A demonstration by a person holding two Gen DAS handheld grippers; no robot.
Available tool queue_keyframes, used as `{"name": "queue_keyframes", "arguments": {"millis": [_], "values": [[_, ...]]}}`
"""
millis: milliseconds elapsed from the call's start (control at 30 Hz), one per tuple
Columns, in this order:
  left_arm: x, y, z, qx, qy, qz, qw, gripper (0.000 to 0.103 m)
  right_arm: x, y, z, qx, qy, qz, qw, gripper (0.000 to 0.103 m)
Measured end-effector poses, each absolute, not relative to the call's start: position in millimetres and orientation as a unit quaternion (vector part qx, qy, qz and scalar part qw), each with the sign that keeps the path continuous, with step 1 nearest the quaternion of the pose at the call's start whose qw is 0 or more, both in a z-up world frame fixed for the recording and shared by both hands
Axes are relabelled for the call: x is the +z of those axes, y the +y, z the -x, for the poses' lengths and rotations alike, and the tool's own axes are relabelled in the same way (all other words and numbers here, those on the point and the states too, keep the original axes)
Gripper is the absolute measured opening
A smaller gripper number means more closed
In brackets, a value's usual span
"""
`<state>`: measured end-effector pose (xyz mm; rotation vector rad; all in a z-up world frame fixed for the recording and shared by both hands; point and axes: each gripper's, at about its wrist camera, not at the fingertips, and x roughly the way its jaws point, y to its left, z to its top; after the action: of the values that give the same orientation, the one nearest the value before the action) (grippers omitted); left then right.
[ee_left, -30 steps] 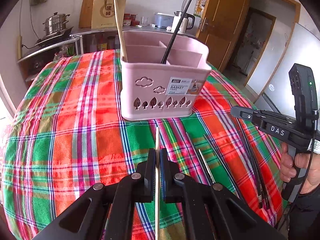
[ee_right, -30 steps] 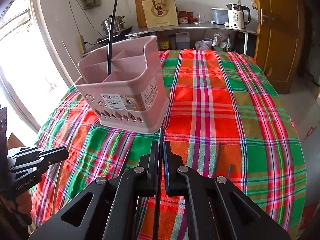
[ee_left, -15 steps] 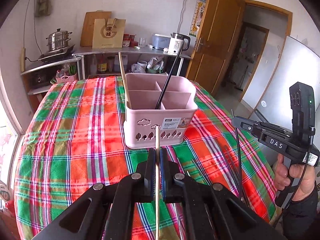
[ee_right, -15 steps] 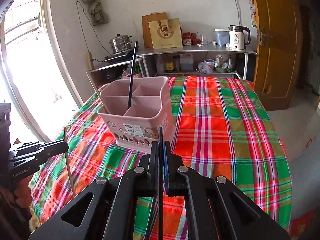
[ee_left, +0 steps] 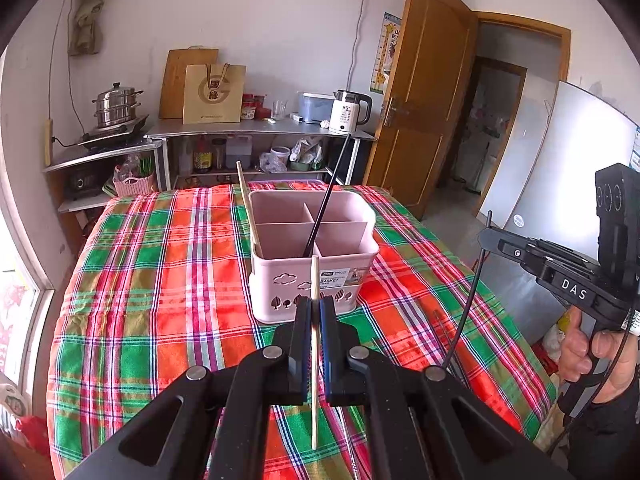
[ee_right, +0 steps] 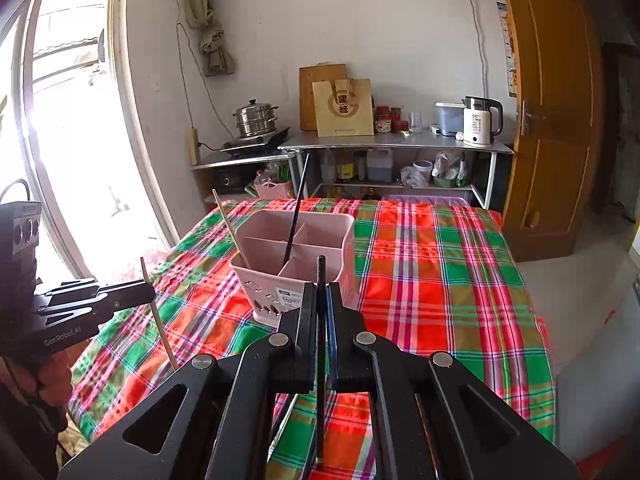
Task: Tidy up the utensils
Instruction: 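Lift both held chopsticks and carry them above the pink basket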
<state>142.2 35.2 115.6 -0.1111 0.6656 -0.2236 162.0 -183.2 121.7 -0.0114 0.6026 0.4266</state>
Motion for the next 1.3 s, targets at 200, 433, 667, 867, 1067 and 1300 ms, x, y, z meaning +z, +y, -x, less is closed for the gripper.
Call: {"name": "queue_keyframes", "arguments": {"millis": [200, 433, 667, 867, 1067, 1300], "values": [[127, 37, -141, -0.113, 0.320, 0.055, 0.939, 0.004, 136, -182, -154, 0.209, 0.276, 0.007, 0.938, 0.004], [142, 38, -152, -0.115, 0.316, 0.057, 0.940, 0.004, 153, -175, -152, 0.215, 0.253, 0.010, 0.943, 0.004], [153, 39, -154, -0.116, 0.303, 0.057, 0.944, 0.004, 154, -169, -155, 0.217, 0.247, 0.015, 0.944, 0.004], [163, 40, -166, -0.120, 0.304, 0.057, 0.943, 0.004, 163, -167, -160, 0.225, 0.237, 0.005, 0.945, 0.004], [194, 43, -188, -0.122, 0.271, 0.065, 0.953, 0.004, 181, -163, -169, 0.237, 0.211, -0.018, 0.948, 0.004], [218, 54, -228, -0.109, 0.240, 0.081, 0.961, 0.004, 200, -155, -186, 0.242, 0.182, -0.039, 0.952, 0.004]]}}
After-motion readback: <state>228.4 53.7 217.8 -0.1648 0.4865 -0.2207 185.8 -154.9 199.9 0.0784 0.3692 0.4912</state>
